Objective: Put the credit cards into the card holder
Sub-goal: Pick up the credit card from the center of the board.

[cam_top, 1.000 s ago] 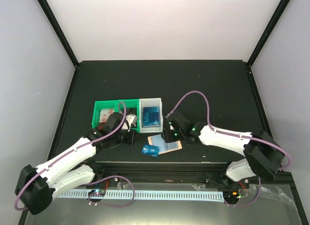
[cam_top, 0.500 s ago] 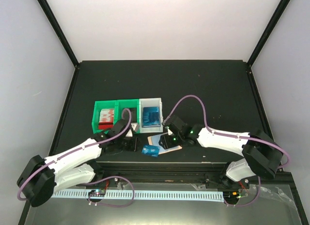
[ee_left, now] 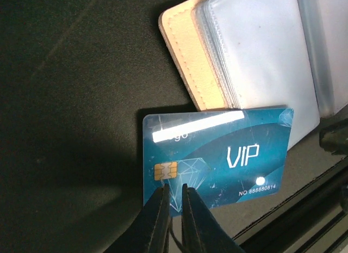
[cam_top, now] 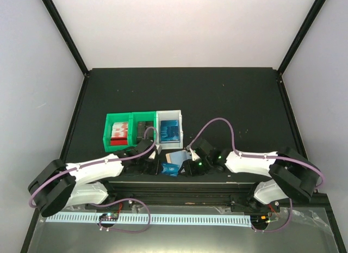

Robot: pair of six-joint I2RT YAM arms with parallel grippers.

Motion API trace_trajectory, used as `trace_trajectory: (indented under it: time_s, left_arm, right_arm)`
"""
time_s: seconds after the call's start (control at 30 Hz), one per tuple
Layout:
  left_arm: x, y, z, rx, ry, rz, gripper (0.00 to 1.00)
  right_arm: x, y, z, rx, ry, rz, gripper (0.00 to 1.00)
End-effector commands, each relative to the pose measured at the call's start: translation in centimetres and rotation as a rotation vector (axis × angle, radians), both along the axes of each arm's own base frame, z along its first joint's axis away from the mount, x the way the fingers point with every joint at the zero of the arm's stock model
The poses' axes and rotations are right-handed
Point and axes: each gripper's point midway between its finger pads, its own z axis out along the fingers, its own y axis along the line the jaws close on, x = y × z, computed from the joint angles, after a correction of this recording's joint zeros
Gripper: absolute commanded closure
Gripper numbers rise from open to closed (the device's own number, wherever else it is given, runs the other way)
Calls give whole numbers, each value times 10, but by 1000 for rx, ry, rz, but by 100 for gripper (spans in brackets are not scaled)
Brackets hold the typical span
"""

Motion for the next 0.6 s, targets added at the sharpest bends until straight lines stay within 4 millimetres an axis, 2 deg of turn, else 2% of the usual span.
trace_trajectory:
  time_s: [0.0, 0.4, 0.57]
  left_arm:
    - [7, -2, -3, 15, -34, 20, 92]
    - [-2, 4, -19, 81, 8, 28, 94]
    - [-4, 5, -22, 88, 19, 26, 94]
  right_arm:
    - [-5, 13, -1, 66, 54, -16, 53]
    - [-4, 28, -13, 68, 92, -48, 53]
    - [-3, 37, -11, 115, 111, -50, 54]
